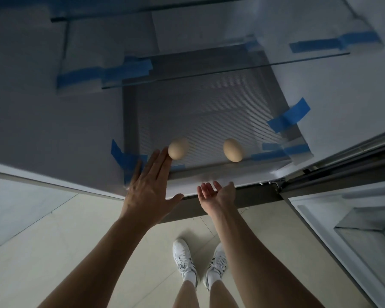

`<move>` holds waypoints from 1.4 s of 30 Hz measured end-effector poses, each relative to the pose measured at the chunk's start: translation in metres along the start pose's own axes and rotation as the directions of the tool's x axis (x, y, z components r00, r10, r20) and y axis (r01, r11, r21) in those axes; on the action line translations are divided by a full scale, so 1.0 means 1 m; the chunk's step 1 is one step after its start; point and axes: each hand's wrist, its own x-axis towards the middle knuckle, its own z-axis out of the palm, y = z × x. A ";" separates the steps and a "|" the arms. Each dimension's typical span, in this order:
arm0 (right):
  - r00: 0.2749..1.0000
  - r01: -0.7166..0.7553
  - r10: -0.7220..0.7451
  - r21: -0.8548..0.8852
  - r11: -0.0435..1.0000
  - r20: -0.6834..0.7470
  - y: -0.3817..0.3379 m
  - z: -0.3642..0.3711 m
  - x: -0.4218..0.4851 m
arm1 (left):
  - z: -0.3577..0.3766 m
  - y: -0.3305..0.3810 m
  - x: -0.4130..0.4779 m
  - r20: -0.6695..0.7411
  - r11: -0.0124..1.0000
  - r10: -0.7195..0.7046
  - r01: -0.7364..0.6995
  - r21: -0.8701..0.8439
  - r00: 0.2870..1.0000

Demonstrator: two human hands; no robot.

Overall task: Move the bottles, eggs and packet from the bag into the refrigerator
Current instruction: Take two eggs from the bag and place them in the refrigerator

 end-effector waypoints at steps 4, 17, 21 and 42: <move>1.000 0.002 -0.002 -0.017 1.000 0.029 -0.001 0.001 0.002 | 0.000 -0.001 0.000 0.001 1.000 0.007 -0.007 0.001 1.000; 0.988 0.011 -0.014 0.016 1.000 0.155 -0.001 -0.023 0.006 | 0.000 -0.005 0.000 0.021 0.999 0.041 -0.041 -0.033 0.999; 0.984 -0.004 0.001 0.014 1.000 0.176 0.000 -0.045 0.003 | -0.002 -0.006 0.000 0.028 0.996 0.058 -0.056 -0.072 0.998; 0.999 0.005 -0.004 0.015 1.000 -0.043 0.015 -0.132 -0.040 | -0.006 -0.007 0.002 0.077 0.997 0.060 -0.057 -0.046 0.995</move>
